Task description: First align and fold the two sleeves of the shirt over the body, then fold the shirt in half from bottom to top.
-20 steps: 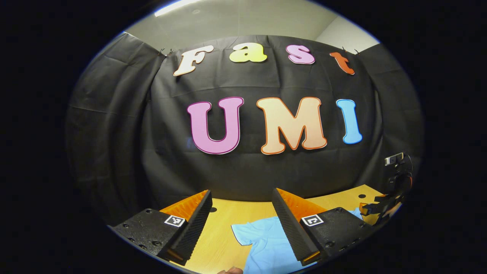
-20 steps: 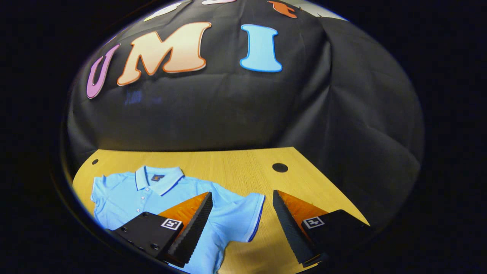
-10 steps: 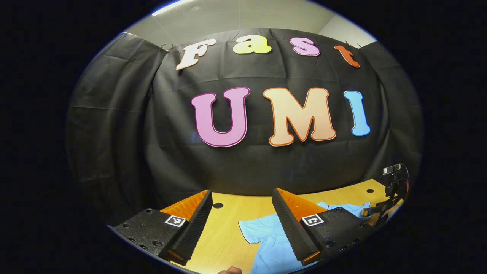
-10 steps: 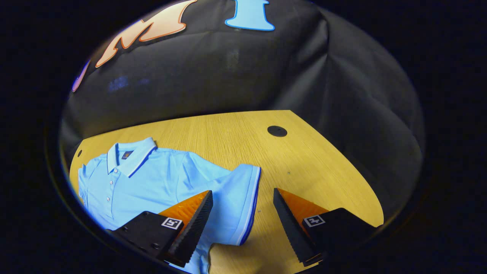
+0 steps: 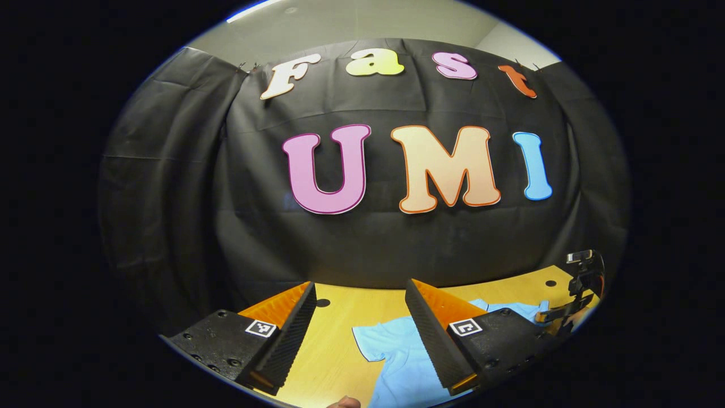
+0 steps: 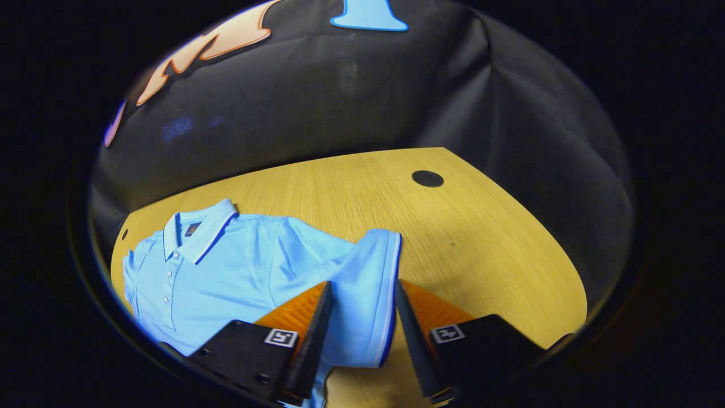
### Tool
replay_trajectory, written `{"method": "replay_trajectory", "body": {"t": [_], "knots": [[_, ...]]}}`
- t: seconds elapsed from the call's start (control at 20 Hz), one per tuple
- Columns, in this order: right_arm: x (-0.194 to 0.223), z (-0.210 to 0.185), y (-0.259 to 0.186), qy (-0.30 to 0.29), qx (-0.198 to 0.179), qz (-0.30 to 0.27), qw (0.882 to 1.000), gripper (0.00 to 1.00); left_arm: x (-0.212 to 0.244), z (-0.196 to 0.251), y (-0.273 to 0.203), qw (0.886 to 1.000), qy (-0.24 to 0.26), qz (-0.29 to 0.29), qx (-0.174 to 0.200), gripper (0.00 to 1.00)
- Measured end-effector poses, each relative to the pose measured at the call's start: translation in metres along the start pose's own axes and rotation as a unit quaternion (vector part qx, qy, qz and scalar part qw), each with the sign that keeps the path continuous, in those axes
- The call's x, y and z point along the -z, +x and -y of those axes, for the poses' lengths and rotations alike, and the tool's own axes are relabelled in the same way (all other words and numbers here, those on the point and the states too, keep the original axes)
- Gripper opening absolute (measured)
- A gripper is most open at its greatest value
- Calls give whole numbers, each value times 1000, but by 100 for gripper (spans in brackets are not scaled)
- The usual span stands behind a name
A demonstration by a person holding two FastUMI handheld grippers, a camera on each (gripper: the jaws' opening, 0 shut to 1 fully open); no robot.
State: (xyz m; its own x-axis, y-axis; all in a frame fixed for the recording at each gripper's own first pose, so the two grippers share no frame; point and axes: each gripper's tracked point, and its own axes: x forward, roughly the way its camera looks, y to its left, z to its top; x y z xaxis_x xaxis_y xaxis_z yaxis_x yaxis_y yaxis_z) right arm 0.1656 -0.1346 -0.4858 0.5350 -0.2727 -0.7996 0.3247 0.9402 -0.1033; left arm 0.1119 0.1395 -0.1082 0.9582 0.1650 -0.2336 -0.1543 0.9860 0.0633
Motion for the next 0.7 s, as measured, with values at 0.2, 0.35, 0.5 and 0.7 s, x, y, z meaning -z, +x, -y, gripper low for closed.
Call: {"method": "replay_trajectory", "body": {"t": [0.2, 0.35, 0.5, 0.7], "knots": [[0, -11, 0, 8, -14, -2, 1000, 14, 1, -3, -1, 1000, -4, -1, -2, 94], [-6, -12, -6, 27, -15, -4, 1000, 9, 4, -7, -1, 1000, -7, -4, -6, 94], [-33, -38, -22, 43, -50, 23, 998, 8, 7, -10, 0, 1000, -8, -7, -7, 94], [-46, -100, -41, 43, -118, 33, 992, 8, 14, -11, 2, 1000, -13, -16, -10, 95]]}}
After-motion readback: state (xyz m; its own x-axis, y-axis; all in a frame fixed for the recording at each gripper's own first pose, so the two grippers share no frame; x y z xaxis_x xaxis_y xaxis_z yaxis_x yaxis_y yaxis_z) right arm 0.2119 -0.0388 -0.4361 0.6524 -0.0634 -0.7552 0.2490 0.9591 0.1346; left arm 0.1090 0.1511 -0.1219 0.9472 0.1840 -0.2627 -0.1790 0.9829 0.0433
